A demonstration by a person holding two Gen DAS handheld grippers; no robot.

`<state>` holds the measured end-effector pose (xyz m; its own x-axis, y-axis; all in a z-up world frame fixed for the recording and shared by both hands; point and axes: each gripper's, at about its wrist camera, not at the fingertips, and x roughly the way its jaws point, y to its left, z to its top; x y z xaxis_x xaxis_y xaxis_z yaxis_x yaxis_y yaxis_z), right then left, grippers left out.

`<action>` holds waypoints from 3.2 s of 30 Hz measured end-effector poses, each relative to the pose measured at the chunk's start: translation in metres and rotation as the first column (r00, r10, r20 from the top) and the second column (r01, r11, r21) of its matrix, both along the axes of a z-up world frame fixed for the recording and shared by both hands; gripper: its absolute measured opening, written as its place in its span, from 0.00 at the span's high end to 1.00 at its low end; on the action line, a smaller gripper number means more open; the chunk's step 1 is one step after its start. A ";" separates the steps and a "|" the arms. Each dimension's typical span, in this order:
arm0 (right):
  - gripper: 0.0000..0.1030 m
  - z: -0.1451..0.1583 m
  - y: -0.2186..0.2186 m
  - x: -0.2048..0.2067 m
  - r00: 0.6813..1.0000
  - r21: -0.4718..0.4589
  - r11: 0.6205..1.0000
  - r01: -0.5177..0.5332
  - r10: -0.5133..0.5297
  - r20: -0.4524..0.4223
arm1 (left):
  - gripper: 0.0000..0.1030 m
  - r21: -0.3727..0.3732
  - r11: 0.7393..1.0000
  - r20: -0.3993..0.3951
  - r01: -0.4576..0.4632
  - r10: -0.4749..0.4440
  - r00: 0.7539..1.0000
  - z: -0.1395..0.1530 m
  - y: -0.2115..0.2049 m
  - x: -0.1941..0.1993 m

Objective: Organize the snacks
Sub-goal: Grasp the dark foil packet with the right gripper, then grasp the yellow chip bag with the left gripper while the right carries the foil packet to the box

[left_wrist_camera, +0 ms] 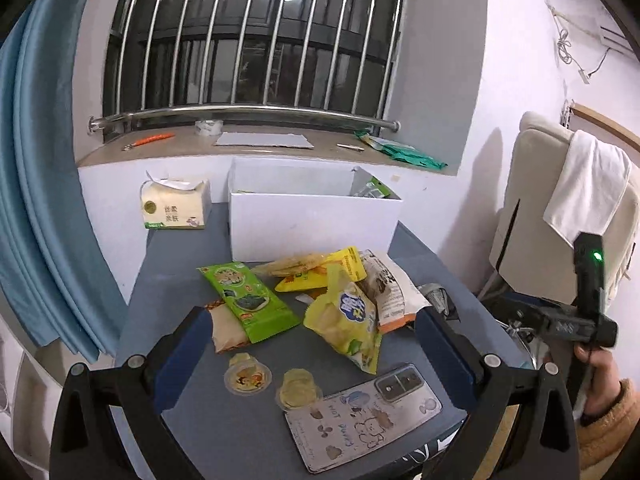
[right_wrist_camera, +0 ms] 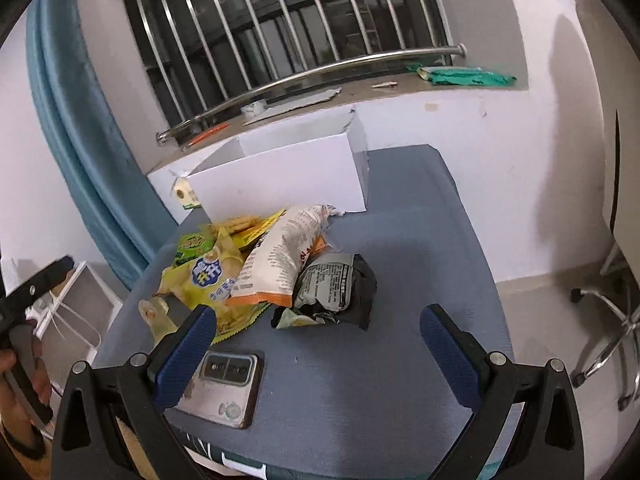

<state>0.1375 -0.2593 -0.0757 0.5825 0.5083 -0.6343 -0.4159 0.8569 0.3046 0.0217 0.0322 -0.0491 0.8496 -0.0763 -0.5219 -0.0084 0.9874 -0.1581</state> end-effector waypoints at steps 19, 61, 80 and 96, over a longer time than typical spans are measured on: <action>0.21 -0.075 0.032 0.095 0.958 0.109 0.993 0.042 -0.009 -0.285 | 0.00 0.020 1.000 -0.086 0.006 -0.004 0.996 -0.025 -0.009 0.011; 0.52 0.008 -0.047 -0.012 0.994 0.071 0.992 0.106 -0.105 -0.024 | 0.59 -0.069 0.968 -0.220 0.243 -0.252 0.942 -0.066 -0.021 0.095; 0.52 0.094 0.080 0.140 0.993 0.067 0.995 -0.071 0.064 0.099 | 0.59 -0.040 0.996 0.023 0.078 -0.077 0.997 0.056 0.068 0.220; 0.00 0.072 0.140 0.266 1.000 -0.053 0.999 -0.004 0.002 -0.026 | 0.00 0.170 0.985 -0.127 -0.024 0.046 0.991 0.025 0.061 0.319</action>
